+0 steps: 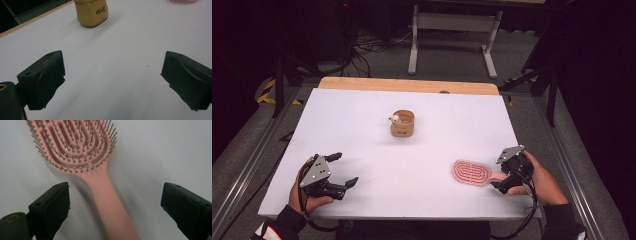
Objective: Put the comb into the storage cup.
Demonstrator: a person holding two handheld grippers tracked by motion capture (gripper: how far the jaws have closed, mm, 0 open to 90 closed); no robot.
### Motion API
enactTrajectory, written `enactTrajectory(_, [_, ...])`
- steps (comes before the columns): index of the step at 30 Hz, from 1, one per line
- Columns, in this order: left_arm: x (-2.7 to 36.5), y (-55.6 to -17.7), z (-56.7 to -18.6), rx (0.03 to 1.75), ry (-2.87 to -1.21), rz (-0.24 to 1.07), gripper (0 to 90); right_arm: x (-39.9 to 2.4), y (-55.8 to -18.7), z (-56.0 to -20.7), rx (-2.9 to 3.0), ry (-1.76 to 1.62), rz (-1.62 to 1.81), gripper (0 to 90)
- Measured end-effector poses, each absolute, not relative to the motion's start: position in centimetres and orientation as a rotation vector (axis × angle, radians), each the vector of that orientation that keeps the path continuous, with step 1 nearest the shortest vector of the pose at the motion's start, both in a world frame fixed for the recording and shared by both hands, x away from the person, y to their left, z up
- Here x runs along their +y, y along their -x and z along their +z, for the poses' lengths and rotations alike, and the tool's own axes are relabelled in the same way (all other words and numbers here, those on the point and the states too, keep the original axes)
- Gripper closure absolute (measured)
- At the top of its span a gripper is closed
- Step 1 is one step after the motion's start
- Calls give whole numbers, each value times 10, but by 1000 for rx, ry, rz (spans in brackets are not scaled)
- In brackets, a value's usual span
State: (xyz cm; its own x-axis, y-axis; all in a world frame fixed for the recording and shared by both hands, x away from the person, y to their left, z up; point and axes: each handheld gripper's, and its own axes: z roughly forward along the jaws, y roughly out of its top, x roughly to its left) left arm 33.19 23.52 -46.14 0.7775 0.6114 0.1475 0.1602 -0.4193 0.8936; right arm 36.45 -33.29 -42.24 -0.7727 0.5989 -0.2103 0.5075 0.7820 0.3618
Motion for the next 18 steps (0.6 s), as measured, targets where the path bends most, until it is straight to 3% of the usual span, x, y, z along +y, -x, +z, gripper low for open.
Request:
enactTrajectory(3, [235, -332, -462, 581, -1968, 570, 59, -332, -367, -426, 2665, -850, 339, 131])
enactTrajectory(18, [233, -333, -464, 580, -1983, 552, 61, -333, -379, -425, 2836, -734, 374, 548])
